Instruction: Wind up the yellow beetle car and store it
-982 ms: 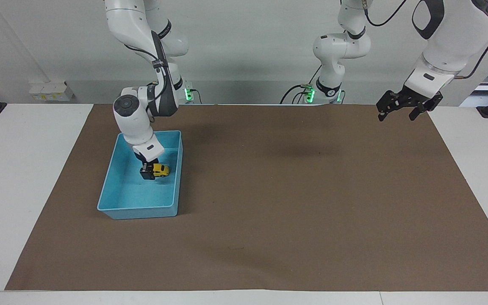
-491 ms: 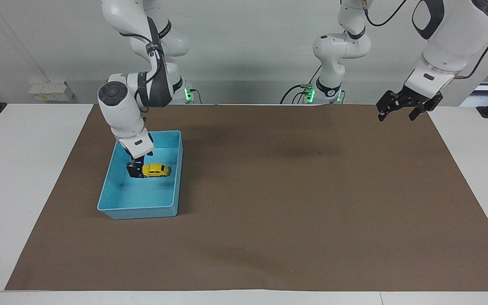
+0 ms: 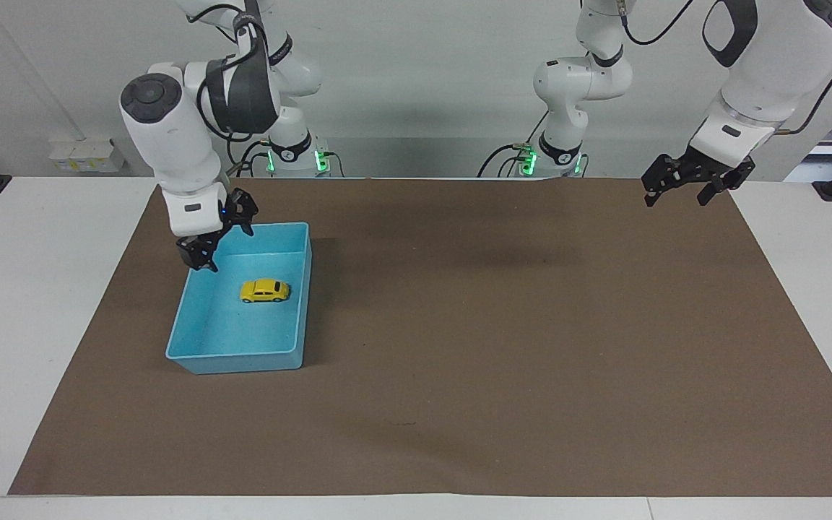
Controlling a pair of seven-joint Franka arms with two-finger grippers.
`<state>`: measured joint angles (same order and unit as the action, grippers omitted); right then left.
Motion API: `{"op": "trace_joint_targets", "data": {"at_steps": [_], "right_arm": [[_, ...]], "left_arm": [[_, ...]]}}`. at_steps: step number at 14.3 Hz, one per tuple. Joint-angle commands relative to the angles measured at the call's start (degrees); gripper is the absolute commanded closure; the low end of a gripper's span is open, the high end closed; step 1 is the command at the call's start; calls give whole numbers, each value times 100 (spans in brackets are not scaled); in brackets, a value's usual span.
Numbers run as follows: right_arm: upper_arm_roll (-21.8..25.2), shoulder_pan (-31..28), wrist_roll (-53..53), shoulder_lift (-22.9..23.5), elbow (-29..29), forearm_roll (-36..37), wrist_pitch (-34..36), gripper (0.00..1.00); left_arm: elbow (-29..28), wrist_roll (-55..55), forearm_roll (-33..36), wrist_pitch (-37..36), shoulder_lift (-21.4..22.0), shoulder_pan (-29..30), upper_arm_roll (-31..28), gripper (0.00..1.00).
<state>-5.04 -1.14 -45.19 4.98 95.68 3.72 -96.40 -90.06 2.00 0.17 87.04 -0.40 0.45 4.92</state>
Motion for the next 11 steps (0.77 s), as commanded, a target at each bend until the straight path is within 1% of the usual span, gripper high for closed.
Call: {"op": "trace_joint_targets", "data": {"at_steps": [1,4,6,9,11], "right_arm": [[-50,-18,1227,55,-645,-46,691,0],[-58,-9,2510,-137,-857,-46,1043,0],[-58,-9,3319,-129,-1137,-38,1351,0],[-58,-9,4094,-129,-1490,-64,1685,0],[-23,-26,4570,-216,-1552,-370,1896,0]], "left_arm": [[-100,29,-44,-47,119,86,44,0],[-100,29,-35,-47,119,86,44,0],[-100,29,-35,-47,119,86,44,0],[-100,29,-35,-47,119,86,44,0],[-100,29,-35,-47,119,86,44,0]]}}
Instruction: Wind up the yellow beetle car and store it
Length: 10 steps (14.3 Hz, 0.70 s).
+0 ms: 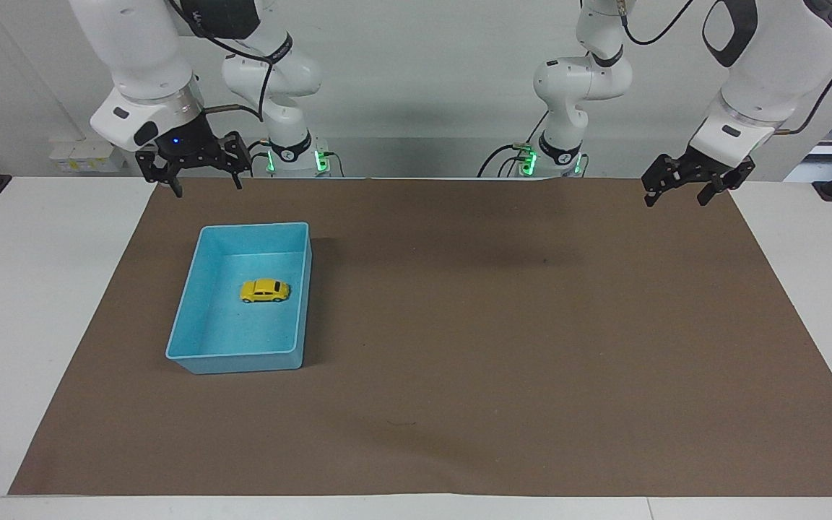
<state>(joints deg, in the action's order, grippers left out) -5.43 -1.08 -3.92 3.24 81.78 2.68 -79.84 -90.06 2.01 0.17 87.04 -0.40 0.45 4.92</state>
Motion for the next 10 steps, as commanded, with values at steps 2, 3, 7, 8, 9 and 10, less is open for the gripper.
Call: {"op": "trace_joint_targets", "data": {"at_steps": [2,3,7,8,9,10], "right_arm": [[51,-32,506,-480,-75,-390,311,0],[25,-24,611,-569,21,-391,328,0],[7,-24,884,-745,295,-399,276,0],[-2,-24,875,-728,295,-399,197,0],[-2,-24,875,-719,295,-391,144,0],[-28,3,875,-719,286,-391,144,0]], "left_arm": [[-100,28,-35,-47,119,86,44,0],[-100,28,-44,-47,119,86,44,0],[-100,28,-35,-47,119,86,44,0],[-100,28,-35,-47,119,86,44,0],[-100,28,-44,-47,119,86,44,0],[-100,28,-44,-47,119,86,44,0]]}}
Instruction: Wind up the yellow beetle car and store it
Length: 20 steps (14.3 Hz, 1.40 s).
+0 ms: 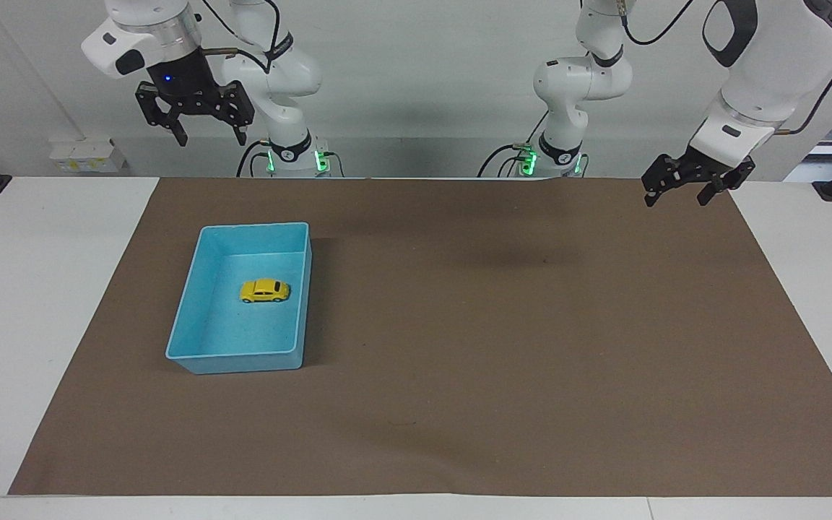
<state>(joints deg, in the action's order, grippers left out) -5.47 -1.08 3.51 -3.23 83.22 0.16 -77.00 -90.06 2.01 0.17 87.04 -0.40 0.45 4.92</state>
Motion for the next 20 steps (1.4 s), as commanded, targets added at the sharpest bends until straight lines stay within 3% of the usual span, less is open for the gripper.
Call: {"op": "trace_joint_targets", "data": {"at_steps": [1,14,20], "right_arm": [[-68,116,150,-81,142,-130,-157,0],[2,-32,80,-20,177,-147,-482,0],[10,-120,89,16,501,-147,-842,0]], "left_arm": [[-100,28,-35,-47,120,86,44,0],[-100,28,-35,-47,120,86,44,0],[-100,28,-35,-47,120,86,44,0]]}}
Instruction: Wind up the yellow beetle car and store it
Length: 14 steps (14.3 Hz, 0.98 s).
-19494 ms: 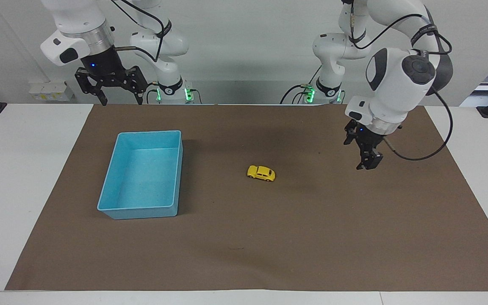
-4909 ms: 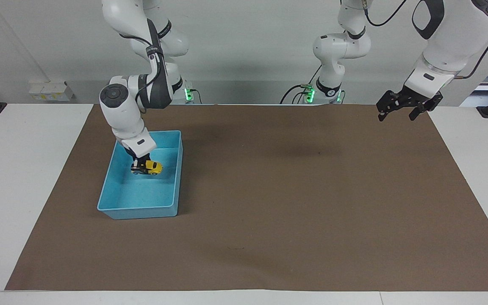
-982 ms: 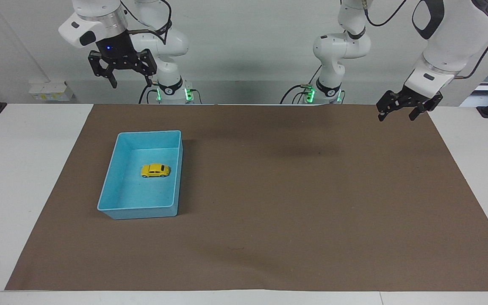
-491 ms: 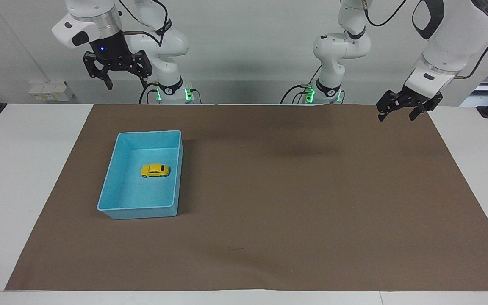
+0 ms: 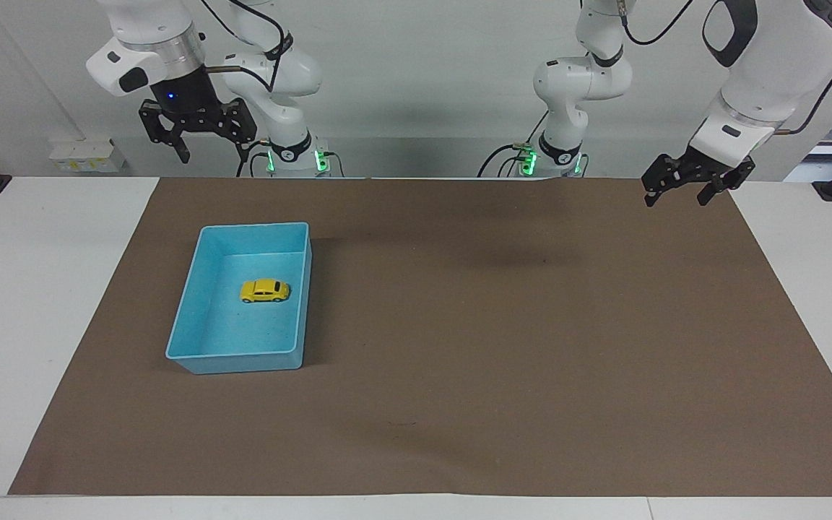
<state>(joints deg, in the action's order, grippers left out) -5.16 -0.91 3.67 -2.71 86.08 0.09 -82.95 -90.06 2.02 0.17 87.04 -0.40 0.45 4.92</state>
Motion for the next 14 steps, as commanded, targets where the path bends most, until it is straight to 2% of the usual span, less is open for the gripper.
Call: {"op": "trace_joint_targets", "data": {"at_steps": [1,14], "right_arm": [[-29,-181,73,-37,225,-141,-292,0],[-38,-138,73,-46,199,-141,-231,0]], "left_arm": [[-100,27,-35,-47,119,87,44,0],[-100,27,-35,-47,119,87,44,0]]}}
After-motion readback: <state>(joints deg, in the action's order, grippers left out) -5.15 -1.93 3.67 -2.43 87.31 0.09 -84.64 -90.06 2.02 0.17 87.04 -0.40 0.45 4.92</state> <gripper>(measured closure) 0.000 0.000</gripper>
